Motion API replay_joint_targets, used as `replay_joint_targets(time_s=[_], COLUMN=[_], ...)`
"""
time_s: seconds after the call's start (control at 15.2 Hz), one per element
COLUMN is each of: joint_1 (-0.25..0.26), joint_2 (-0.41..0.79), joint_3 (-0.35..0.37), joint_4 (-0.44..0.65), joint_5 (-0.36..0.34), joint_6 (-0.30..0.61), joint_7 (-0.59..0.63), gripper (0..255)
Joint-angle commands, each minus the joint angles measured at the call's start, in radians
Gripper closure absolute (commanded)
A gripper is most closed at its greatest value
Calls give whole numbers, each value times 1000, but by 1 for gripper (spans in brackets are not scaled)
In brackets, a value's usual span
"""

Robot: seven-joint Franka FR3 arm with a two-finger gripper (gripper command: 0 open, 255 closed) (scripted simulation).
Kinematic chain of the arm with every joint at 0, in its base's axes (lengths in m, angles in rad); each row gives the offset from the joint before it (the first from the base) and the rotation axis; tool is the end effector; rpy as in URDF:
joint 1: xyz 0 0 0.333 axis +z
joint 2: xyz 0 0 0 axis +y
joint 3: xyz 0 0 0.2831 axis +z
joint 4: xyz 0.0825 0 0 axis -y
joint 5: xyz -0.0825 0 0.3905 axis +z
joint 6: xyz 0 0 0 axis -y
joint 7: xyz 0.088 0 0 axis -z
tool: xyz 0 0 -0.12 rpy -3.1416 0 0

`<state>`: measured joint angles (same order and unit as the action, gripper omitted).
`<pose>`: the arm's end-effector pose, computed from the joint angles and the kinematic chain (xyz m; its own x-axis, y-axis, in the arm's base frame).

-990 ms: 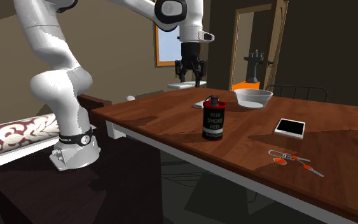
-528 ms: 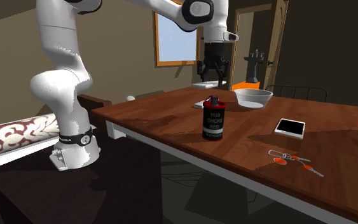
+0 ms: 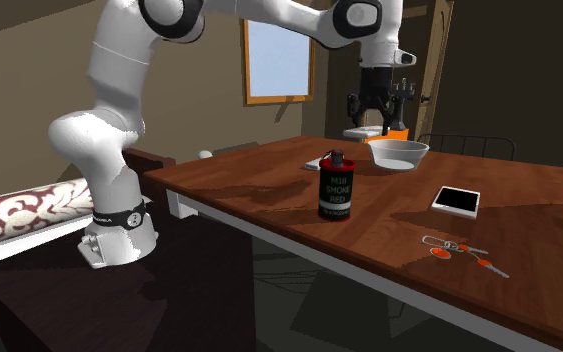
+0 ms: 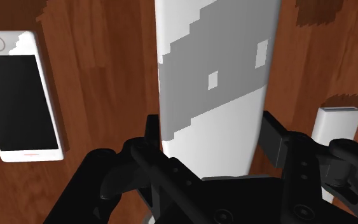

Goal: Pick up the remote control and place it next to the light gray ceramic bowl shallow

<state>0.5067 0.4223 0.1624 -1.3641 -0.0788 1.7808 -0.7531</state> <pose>0.5461 0.4009 0.4369 0.1457 0.9893 -0.0075 0.9893 -0.1456 0.0077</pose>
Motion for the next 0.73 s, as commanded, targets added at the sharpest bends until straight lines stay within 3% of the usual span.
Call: replay_joint_targets(time_s=[0.0, 0.07, 0.66], joint_1=[16, 25, 18], joint_2=[116, 175, 167], joint_3=[-3, -6, -8], joint_4=[180, 277, 142], joint_5=[-14, -21, -21], joint_6=[-65, -102, 24], joint_7=[3, 2, 6], gripper=[255, 255, 255])
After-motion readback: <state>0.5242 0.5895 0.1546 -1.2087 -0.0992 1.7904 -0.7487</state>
